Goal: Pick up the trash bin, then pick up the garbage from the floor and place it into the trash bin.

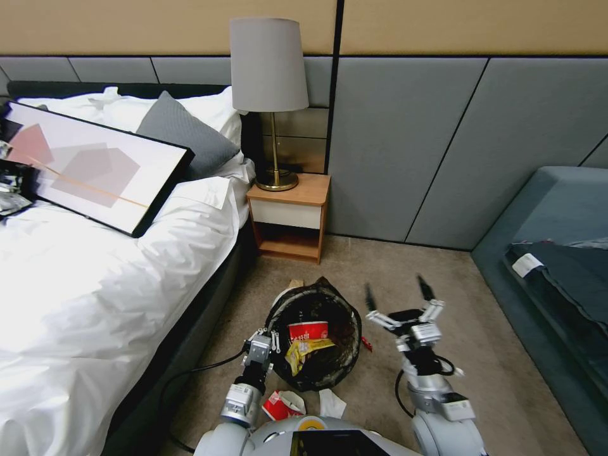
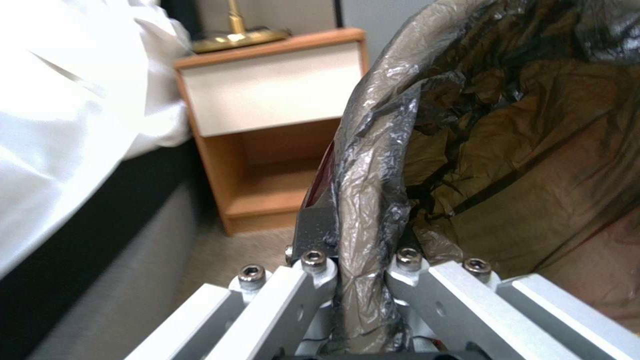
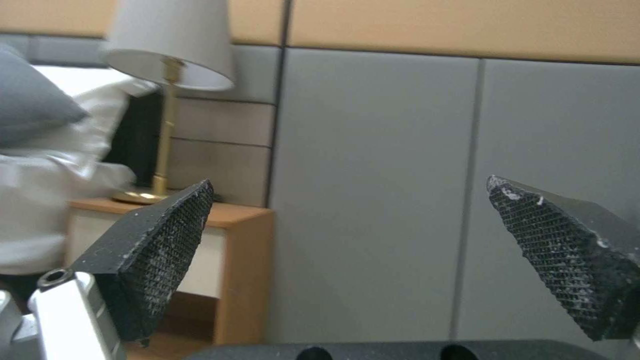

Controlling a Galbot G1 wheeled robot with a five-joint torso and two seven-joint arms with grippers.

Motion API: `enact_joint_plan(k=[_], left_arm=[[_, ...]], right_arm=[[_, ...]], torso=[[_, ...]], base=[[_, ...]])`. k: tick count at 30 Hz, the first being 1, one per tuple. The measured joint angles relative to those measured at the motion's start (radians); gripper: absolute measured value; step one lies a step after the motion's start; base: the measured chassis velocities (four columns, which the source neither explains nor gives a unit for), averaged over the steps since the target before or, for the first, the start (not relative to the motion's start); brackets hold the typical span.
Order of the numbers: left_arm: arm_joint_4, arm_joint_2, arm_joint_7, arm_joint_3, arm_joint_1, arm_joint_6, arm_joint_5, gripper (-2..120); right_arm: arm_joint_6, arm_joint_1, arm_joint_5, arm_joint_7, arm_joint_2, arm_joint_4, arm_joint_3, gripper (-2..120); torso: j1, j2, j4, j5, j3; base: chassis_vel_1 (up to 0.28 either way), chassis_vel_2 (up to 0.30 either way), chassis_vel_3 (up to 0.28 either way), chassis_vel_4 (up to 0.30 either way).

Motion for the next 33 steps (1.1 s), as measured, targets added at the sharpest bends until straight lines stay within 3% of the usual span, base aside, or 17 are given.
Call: enact_joint_plan(k=[11, 23, 26, 30, 33], left_arm=[[-0.024, 0.003, 0.000, -0.031, 0.007, 0.006, -0.025, 1], [-0.023, 0.002, 0.001, -0.028, 0.006, 0.007, -0.022, 1], [-0.023, 0.002, 0.001, -0.028, 0.005, 0.007, -0.022, 1], [-0.023, 0.002, 0.001, -0.028, 0.005, 0.007, -0.021, 1], [-0.024, 0.002, 0.001, -0.027, 0.006, 0.007, -0.018, 1]], right_arm=[[0.066, 0.003, 0.003, 0.009, 0.021, -0.069, 0.043, 100], [0.057, 0.033, 0.028, -0.009, 0.004, -0.108, 0.056, 100], [0.027, 0.054, 0.043, -0.019, -0.023, -0.128, 0.050, 100], [-0.065, 0.085, 0.084, -0.048, -0.068, -0.140, 0.017, 100], [-0.169, 0.159, 0.103, -0.090, -0.120, -0.221, -0.018, 100]], torso=[[0.000, 0.000, 0.0000, -0.0001, 0.000], [0.000, 0.000, -0.0002, -0.0001, 0.000], [0.000, 0.000, -0.0001, 0.0000, 0.000], [0.000, 0.000, -0.0001, -0.0002, 0.000], [0.000, 0.000, 0.0000, 0.0000, 0.000]], base=[[0.000, 0.000, 0.000, 0.000], [0.000, 0.000, 0.000, 0.000], [0.000, 0.000, 0.000, 0.000], [0.000, 0.000, 0.000, 0.000], [0.000, 0.000, 0.000, 0.000]])
